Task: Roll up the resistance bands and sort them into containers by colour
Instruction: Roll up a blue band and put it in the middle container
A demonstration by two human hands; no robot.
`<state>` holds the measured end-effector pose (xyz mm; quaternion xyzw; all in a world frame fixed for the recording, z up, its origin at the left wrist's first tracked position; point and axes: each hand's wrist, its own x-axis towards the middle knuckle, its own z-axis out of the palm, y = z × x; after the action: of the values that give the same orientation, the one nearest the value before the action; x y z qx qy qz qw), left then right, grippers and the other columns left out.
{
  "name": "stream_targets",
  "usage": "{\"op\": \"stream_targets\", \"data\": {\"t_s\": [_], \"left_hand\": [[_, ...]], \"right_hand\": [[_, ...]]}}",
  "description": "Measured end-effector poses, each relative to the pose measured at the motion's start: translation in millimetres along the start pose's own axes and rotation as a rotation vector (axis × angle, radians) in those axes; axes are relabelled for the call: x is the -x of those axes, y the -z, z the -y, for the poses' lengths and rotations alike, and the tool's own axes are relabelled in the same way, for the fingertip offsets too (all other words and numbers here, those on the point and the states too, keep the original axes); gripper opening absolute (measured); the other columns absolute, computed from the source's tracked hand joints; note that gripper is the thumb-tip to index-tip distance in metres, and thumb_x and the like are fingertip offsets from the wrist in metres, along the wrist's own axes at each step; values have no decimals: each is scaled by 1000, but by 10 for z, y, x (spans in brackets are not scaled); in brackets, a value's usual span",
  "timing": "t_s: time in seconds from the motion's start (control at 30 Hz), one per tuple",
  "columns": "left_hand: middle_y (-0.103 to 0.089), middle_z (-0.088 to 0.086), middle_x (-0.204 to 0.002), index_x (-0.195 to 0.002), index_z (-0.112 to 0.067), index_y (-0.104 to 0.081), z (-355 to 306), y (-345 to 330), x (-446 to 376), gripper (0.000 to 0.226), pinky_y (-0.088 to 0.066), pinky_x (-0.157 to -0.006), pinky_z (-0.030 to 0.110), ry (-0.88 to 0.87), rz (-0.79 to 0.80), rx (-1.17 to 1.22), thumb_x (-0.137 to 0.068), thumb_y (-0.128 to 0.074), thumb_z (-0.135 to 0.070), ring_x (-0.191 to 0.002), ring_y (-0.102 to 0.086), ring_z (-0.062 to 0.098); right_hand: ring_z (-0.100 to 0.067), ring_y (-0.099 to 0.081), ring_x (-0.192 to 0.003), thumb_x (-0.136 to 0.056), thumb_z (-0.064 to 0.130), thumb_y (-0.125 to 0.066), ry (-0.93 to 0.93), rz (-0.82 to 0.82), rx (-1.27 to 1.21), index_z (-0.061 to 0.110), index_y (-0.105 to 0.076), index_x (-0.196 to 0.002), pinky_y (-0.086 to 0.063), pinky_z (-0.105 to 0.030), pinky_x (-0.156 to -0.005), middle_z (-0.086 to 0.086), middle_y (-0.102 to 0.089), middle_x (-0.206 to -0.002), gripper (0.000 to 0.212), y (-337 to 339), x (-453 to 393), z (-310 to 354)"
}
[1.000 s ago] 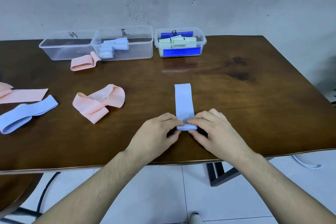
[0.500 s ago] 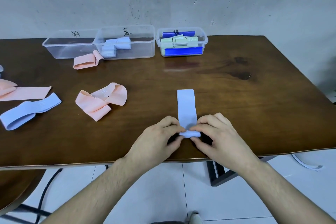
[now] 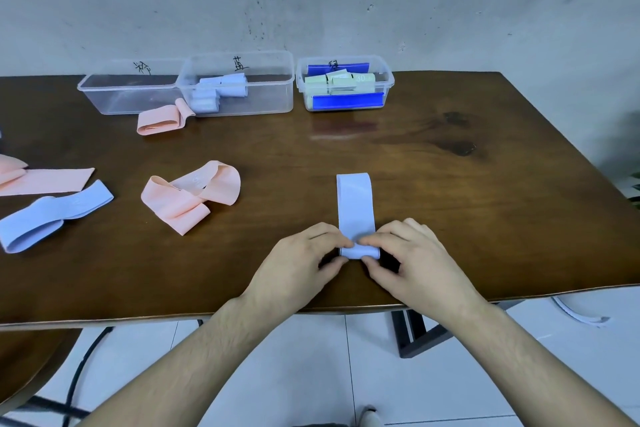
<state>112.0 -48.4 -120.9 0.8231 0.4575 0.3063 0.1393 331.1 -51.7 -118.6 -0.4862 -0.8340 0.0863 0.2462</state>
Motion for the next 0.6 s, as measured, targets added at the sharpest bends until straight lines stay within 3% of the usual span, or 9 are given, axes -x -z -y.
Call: {"op": "stream_targets", "data": {"t_s": [0.17,0.37,0.6], "left_hand": [[-66,-9,-102,-105,-17,-73,52,7,-17,20,-28,-69,-6,-2,3,-3,-85,-76,-15,-74,-41,-27],[-57,-16,-109,-114,-23,-70,52,3,-28,25,-34,-62,1,41,43,-22,-90,-70,-26,-65,-48,-9],[-63,-10,-102,-104,-18,-72,48,22,-123,19,-29,-66,-5,17,47,-12,-86,-75,-20,-75,-44,-24]], "right_hand": [[-10,-49,-99,-90,43,-63,-20,5,45,35,-66,-114,-45,-34,-82,21,-58,-108,25,22,-15,20],[-9,-48,-97,-91,40,-61,-62,14,-8,33,-69,-113,-44,-33,-85,23,-59,-106,23,-12,-40,6],[-8,-47,-103,-90,38,-67,-77,2,-2,33,-66,-122,-45,-34,-91,20,-58,-113,32,-30,-65,-1]]}}
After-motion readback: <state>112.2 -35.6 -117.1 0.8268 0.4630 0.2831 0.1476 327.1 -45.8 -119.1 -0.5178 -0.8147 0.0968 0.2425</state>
